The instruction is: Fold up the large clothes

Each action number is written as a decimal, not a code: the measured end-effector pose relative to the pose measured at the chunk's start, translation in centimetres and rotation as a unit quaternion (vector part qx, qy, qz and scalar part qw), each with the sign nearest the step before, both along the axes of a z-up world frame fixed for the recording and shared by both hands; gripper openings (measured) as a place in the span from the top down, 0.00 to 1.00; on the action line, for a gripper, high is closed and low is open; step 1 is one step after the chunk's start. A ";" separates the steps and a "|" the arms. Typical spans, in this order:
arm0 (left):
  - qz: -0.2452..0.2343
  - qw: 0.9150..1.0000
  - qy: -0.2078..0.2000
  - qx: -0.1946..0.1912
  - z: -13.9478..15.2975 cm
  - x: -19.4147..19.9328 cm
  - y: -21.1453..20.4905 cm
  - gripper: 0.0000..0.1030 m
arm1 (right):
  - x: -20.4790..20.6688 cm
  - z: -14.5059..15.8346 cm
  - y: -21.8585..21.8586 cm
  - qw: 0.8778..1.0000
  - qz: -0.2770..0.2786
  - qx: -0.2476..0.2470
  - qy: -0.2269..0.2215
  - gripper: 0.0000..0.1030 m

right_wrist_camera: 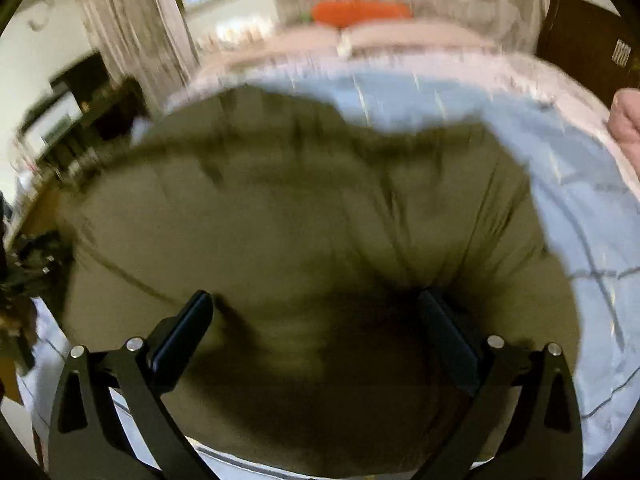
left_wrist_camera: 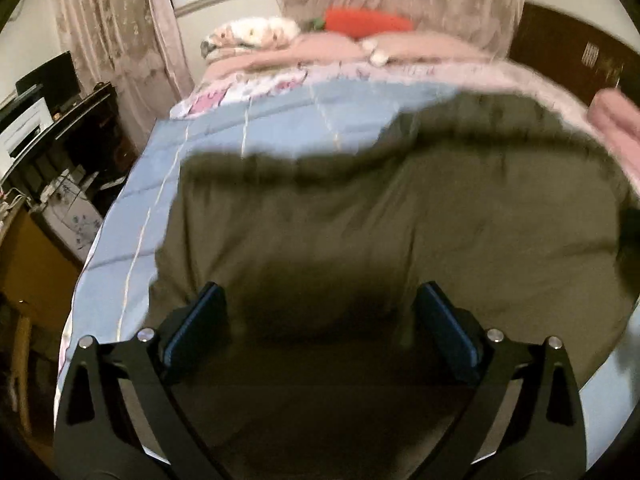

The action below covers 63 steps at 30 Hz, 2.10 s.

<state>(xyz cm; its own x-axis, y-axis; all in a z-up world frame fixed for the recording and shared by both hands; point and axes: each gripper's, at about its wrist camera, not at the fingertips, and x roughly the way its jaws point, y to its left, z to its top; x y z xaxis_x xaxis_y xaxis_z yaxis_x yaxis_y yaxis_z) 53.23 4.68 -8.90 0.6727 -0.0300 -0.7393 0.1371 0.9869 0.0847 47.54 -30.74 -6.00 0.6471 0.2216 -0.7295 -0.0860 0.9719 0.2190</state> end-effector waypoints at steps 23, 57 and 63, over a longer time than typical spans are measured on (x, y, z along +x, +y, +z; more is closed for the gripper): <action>0.091 0.994 0.063 -0.027 -0.6 4.4 3.4 0.02 | 3.9 0.4 -4.0 0.996 -0.055 0.051 0.050 0.01; 0.026 0.993 -0.109 -0.037 17.2 -40.1 -6.0 0.02 | -38.8 16.6 3.0 0.985 -0.095 -0.078 -0.117 0.01; 0.026 0.994 -0.088 -0.058 16.5 -40.0 -5.8 0.02 | -38.5 16.1 3.7 0.987 -0.088 -0.081 -0.108 0.01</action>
